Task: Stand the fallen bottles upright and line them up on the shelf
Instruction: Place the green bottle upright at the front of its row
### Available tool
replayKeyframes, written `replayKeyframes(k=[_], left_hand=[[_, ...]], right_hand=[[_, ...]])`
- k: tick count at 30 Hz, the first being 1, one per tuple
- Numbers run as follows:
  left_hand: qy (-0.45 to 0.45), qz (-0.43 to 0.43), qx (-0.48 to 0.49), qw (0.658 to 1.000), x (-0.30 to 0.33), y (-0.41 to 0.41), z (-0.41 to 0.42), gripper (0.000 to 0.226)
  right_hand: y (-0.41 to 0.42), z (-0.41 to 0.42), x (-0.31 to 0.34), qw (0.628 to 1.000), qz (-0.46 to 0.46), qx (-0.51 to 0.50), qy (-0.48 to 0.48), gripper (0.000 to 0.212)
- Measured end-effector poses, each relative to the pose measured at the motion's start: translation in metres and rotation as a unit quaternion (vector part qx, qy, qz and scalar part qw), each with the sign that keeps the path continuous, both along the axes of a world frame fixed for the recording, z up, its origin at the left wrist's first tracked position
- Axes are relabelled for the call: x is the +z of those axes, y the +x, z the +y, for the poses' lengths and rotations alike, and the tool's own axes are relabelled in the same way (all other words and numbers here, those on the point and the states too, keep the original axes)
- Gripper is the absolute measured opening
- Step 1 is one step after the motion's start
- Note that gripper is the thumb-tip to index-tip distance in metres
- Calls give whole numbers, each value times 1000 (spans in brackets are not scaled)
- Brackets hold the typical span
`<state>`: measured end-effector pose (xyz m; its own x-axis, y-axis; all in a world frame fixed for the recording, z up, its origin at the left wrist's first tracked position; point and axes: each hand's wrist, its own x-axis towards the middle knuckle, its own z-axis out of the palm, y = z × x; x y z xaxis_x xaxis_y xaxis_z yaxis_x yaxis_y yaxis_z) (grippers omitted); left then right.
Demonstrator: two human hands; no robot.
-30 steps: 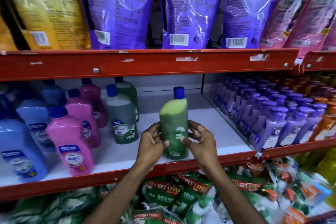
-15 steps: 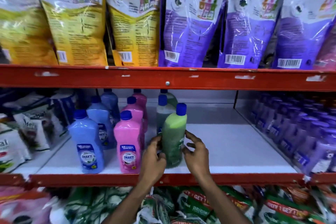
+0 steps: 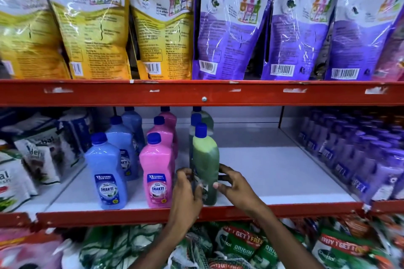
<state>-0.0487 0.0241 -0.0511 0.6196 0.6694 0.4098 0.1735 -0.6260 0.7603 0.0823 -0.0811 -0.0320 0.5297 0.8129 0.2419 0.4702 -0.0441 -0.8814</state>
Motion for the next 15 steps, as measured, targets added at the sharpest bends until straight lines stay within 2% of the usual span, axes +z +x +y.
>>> replayKeyframes(k=[2, 4, 8, 15], left_hand=[[15, 26, 7, 1000, -2, 2, 1, 51], [8, 35, 10, 999, 0, 5, 3, 56], [-73, 33, -31, 996, 3, 9, 10, 41], [-42, 4, -23, 999, -15, 1, 11, 45]], right_hand=[[2, 2, -1, 1000, -19, -8, -9, 51], [5, 5, -2, 999, -17, -26, -7, 50], [7, 9, -6, 999, 21, -42, 7, 45], [2, 7, -15, 998, 43, -50, 11, 41]])
